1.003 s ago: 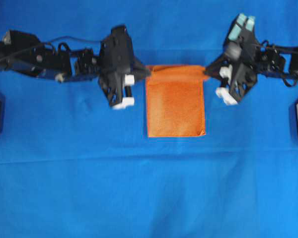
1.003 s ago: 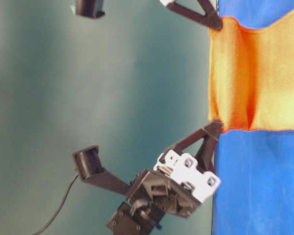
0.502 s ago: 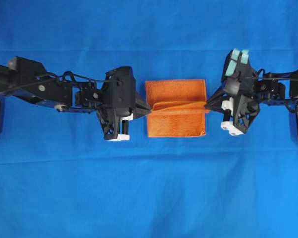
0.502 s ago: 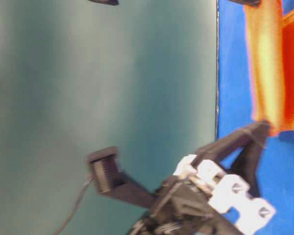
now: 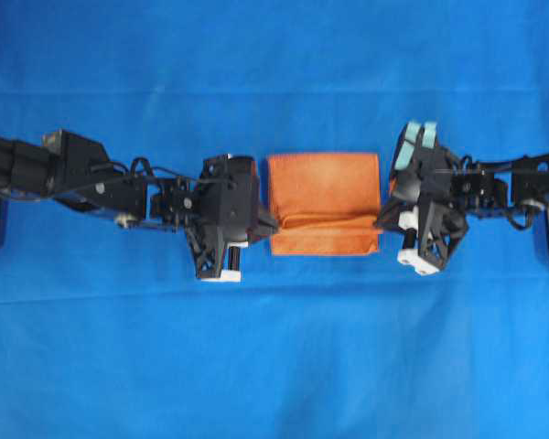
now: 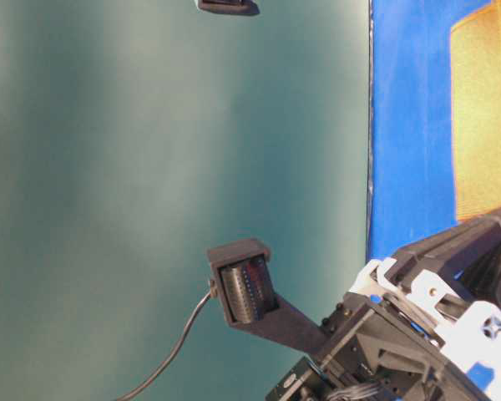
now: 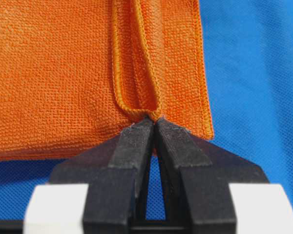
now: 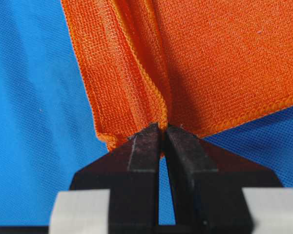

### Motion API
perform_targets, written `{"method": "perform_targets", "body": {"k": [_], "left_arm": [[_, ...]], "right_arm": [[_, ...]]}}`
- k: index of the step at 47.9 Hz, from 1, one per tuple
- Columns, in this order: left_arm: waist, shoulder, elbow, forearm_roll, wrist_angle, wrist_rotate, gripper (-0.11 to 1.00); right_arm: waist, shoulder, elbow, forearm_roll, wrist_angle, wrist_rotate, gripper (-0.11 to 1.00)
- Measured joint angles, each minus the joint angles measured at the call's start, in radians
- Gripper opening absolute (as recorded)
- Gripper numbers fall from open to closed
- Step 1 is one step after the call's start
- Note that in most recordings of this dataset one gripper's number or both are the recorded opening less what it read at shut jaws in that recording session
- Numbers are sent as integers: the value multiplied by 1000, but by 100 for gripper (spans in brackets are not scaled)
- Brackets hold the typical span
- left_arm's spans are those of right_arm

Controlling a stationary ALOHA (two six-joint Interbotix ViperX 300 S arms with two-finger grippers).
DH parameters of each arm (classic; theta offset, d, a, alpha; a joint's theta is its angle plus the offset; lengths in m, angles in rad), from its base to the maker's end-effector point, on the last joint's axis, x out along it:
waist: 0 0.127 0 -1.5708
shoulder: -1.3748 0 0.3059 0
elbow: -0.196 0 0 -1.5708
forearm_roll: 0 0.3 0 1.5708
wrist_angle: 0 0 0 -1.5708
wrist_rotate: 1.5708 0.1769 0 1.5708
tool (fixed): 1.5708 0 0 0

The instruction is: Fold the orange towel.

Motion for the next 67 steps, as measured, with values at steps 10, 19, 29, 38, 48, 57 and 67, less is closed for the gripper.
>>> {"method": "perform_targets", "body": {"k": [10,19,29,38,48,57,67], "left_arm": [[0,2,3,2,5,-2,23],[0,-3,5,0,12,2,66],[0,-121,17,0,123,2,66],[-2,-314,67,0,212,2,66],[-2,-541,190,0,204,2,65],[-2,-742,325,2,143,2,65],[-2,-989,456,2,112,2,65]], "right_arm": [[6,14,-12,17,-6,0,41],[32,18,-32,17,-5,-2,63],[41,-91,-41,15,81,-5,60],[41,-282,-38,-31,146,-6,60],[23,-495,14,-100,160,-6,60],[-20,-699,60,-178,198,-6,60],[-64,-867,132,-232,212,-8,60]]}}
